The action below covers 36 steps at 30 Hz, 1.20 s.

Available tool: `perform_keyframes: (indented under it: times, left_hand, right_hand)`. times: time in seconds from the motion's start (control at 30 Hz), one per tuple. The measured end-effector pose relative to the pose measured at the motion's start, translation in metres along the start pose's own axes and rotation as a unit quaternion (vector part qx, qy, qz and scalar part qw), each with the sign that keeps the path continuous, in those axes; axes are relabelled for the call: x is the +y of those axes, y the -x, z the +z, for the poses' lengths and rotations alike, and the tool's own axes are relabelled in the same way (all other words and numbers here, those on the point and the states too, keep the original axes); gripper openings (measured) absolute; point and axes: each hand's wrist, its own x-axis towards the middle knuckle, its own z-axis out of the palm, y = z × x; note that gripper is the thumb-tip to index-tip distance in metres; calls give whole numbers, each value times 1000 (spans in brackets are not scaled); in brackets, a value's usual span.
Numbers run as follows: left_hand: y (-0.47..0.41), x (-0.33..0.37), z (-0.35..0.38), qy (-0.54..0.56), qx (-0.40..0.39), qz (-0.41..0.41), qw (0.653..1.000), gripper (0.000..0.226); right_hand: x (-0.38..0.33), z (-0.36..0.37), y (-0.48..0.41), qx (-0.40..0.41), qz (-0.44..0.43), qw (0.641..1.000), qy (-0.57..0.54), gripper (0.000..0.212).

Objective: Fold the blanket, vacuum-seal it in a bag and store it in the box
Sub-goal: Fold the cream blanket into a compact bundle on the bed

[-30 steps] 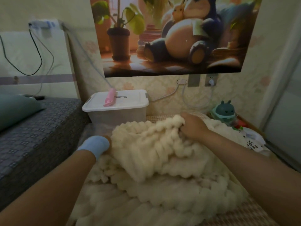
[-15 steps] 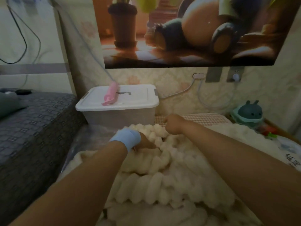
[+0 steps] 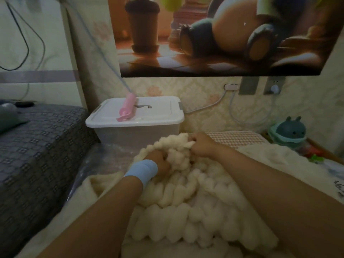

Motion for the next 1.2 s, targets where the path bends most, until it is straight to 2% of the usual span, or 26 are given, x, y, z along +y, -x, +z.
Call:
perform_keyframes:
  times: [0.07, 0.13, 0.17, 0.2, 0.27, 0.3, 0.33, 0.37, 0.4, 0.47, 0.5, 0.6, 0.63, 0.7, 0.83, 0.93, 1.0, 1.03, 1.07, 1.17, 1.2]
  left_hand:
    - [11, -2, -12, 93, 80, 31, 992, 27]
    - [24, -2, -31, 176, 104, 56, 977, 24]
    - [34, 1, -43, 214, 95, 65, 970, 26]
    - [42, 3, -53, 253, 78, 78, 961, 28]
    - [58, 11, -74, 364, -8, 79, 928, 33]
    - [65, 16, -82, 402, -53, 74, 911, 36]
    - [72, 22, -89, 401, -68, 79, 910, 39]
    - [77, 29, -96, 365, -48, 95, 925, 38]
    - [82, 37, -102, 333, -2, 112, 936, 33]
    - [87, 49, -110, 312, 92, 136, 936, 20]
    - [90, 56, -114, 301, 107, 145, 936, 20]
    - [97, 72, -120, 199, 99, 155, 962, 37]
    - [98, 75, -123, 187, 91, 149, 967, 36]
    - [102, 79, -132, 181, 83, 125, 972, 33]
    - [107, 79, -154, 85, 60, 136, 985, 34]
    - [108, 79, -160, 120, 165, 155, 967, 22]
    - [109, 74, -160, 192, 238, 136, 942, 15]
    - [110, 70, -159, 209, 253, 128, 936, 12]
    - [109, 66, -157, 225, 246, 120, 935, 13]
    - [113, 64, -150, 270, 160, 111, 943, 31]
    - [110, 64, -147, 266, 140, 102, 948, 37]
  right_hand:
    - [2, -10, 10, 30, -32, 999, -9, 31]
    - [0, -20, 22, 44, -43, 998, -26, 27]
    - [-2, -24, 30, 43, -45, 997, -48, 22]
    - [-4, -29, 37, 34, -44, 996, -67, 33]
    - [-12, -36, 52, -4, -30, 994, -102, 70]
    - [-17, -38, 59, -20, -25, 994, -107, 70]
    - [-22, -41, 65, -26, -23, 994, -107, 59]
    - [-27, -44, 70, -21, -18, 995, -96, 44]
    - [-32, -47, 75, -10, -13, 996, -85, 31]
    - [-38, -50, 80, 40, -36, 996, -66, 12]
    - [-41, -53, 83, 73, -66, 993, -62, 6]
    - [-59, -60, 91, 128, -142, 977, -94, 22]
    - [-64, -63, 94, 129, -151, 974, -106, 18]
    - [-70, -68, 97, 124, -145, 973, -132, 12]
    - [-68, -74, 106, 162, -118, 962, -182, 27]
    - [-71, -71, 115, 192, -128, 955, -187, 34]
    - [-68, -68, 118, 219, -146, 956, -127, 20]
    - [-64, -66, 118, 209, -159, 962, -79, 12]
    - [-61, -64, 120, 177, -162, 970, -24, 17]
    - [-44, -51, 117, 63, -145, 985, 63, 52]
    - [-40, -49, 113, 33, -137, 987, 76, 53]
